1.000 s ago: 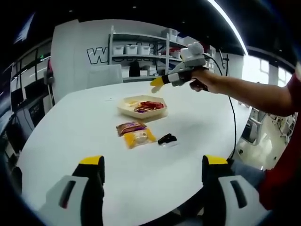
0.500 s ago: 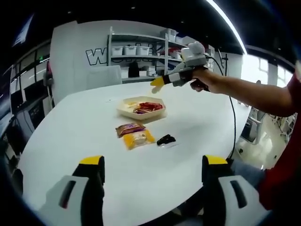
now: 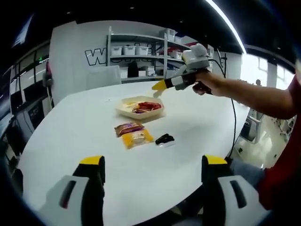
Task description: Place the target food into the container with the food tongs after gripping and lifting it, then release it inside without dropping or visibly crushing the food.
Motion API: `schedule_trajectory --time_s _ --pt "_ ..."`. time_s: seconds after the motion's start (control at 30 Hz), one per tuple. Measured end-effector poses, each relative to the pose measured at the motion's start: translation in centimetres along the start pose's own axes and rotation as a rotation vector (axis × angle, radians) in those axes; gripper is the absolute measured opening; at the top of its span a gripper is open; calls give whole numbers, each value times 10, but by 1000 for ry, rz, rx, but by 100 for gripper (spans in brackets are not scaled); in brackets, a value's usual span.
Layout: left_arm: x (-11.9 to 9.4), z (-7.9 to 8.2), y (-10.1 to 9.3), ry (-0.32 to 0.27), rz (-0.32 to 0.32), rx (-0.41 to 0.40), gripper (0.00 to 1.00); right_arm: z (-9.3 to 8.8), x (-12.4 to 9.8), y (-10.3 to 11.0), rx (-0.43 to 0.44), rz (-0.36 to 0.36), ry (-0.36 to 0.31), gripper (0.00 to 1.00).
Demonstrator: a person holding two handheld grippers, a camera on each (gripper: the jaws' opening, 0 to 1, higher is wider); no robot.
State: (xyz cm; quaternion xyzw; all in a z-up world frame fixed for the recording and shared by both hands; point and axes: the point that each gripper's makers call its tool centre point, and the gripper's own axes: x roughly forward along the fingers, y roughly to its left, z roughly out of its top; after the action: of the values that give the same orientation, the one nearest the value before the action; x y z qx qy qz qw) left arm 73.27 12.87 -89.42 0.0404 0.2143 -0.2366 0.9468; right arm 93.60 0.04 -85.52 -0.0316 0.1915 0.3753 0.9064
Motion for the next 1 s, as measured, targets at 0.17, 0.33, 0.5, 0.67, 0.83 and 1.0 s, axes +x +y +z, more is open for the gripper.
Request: schedule_trajectory --time_s 0.17,0.33,0.5,0.67,0.83,1.0 --pt "1 1 -2 -3 -3 -1 82 -8 -3 3 7 6 7 24" --pt "2 1 -4 -7 -9 -7 82 -18 -4 9 13 21 16 24" --pt "1 2 -6 -15 -16 -11 84 -28 -4 17 13 39 32 24" --pt "1 3 -7 -17 -19 -12 84 -33 -6 27 5 58 36 24" --pt "1 4 -10 -19 -23 -8 85 -30 -11 33 11 69 22 24" --pt "2 5 -10 -25 -23 -12 85 -29 -17 45 10 95 15 24"
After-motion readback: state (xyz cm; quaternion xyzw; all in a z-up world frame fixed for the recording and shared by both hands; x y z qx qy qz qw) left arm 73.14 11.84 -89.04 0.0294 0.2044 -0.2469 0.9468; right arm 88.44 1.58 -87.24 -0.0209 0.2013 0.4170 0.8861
